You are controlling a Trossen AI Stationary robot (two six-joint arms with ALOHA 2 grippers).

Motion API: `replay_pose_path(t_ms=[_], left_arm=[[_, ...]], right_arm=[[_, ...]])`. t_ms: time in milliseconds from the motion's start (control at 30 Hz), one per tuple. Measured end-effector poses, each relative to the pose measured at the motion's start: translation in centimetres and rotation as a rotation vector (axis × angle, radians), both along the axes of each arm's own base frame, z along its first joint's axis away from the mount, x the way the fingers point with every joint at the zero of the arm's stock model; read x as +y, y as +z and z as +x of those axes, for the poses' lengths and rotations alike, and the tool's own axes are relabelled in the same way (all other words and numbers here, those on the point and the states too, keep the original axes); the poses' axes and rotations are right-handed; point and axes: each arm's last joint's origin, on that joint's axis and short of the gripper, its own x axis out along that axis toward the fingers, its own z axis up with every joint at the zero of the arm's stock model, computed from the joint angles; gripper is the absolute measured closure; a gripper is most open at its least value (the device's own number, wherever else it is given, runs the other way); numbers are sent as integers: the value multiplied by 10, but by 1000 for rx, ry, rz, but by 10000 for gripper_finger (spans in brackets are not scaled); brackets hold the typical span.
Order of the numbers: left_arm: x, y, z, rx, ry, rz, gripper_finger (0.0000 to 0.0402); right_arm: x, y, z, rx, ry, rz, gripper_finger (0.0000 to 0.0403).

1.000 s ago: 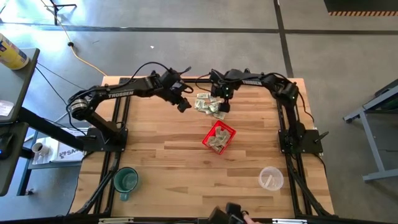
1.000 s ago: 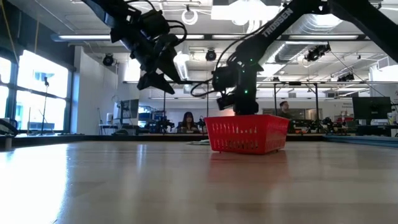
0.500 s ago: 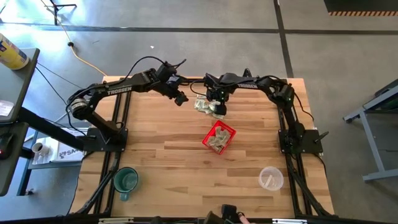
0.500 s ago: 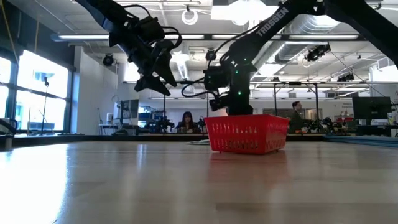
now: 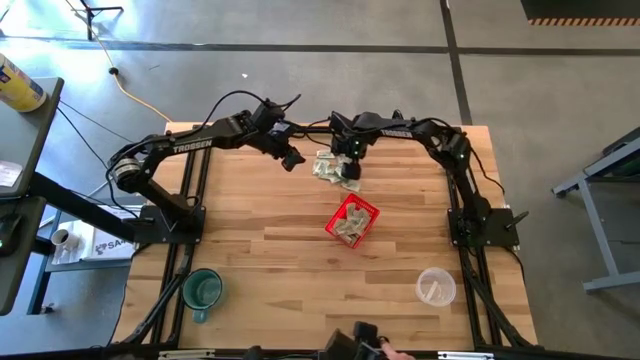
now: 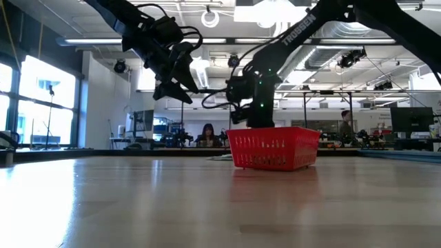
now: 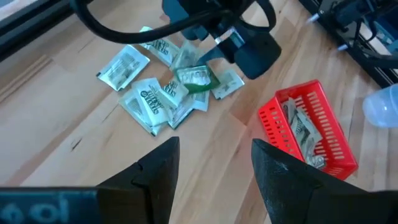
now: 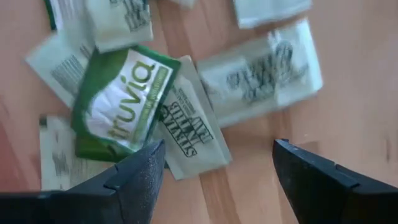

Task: Pick and place items into bin
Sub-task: Put the white stevia packet into the bin

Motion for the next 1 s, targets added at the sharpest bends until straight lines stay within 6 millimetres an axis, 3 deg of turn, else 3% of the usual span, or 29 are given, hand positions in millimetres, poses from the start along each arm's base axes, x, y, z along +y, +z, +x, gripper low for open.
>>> replay_pose_path(t_ms=[100,200,433,533,767,900,1000], left_arm=[[0,0,0,1,-9,10,170],[0,0,0,0,-13,15,170],[0,0,0,-1,-12,16,170],[0,0,0,-2,-12,14,170],[0,0,0,-3,11,-1,170],[1,0,0,11,35,16,170],[1,0,0,11,39,20,170]], right_arm=[[-1,-3,2,-9,-2,3,125],[0,-3,1,-13,-8,25,160],[1,3,-5,43,-12,89,322],[1,14,-4,46,-15,131,387],[7,73,-10,-42,-80,144,385],[27,107,-29,-45,-91,139,397],[46,120,-47,-23,-104,156,401]])
